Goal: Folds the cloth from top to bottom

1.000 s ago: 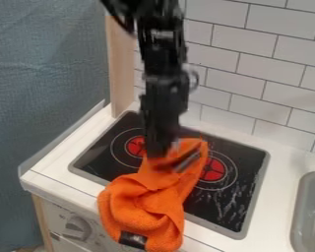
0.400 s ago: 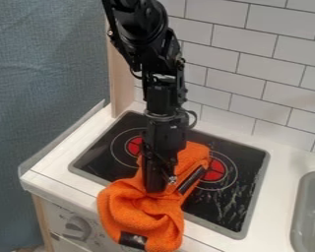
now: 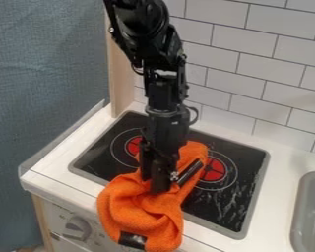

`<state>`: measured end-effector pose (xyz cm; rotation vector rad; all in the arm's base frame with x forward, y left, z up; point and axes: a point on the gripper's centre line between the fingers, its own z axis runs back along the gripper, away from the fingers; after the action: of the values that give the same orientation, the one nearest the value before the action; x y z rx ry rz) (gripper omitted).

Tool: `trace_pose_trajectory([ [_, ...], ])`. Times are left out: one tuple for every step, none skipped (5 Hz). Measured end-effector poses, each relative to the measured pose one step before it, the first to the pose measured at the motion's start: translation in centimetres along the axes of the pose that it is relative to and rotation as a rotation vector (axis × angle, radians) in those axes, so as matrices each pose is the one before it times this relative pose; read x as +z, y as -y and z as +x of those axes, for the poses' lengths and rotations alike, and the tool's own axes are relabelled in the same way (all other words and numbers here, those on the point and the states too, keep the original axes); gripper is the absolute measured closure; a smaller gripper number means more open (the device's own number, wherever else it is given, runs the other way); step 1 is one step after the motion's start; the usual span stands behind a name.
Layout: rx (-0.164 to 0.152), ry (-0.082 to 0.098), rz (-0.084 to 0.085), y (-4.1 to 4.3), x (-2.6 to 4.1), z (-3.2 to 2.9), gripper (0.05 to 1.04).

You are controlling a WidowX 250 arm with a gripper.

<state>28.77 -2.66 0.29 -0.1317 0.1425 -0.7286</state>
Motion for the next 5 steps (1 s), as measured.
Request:
trace_pose_trajectory([
  [0.0065,0.0405,0.0363,0.05,2.092,0.515,0.087],
  [-0.0065,0.012,0.0041,0.415,1.025,0.977,0.073],
  [0.0356,-0.0028,0.022,-0.345,2.163,0.661,0.083],
  [0.0099,0.0787,0.0659,0.605,3.896,0.927,0.084],
  [0.0071,0.0263,0.0153,0.066,1.85,0.295,0.084],
])
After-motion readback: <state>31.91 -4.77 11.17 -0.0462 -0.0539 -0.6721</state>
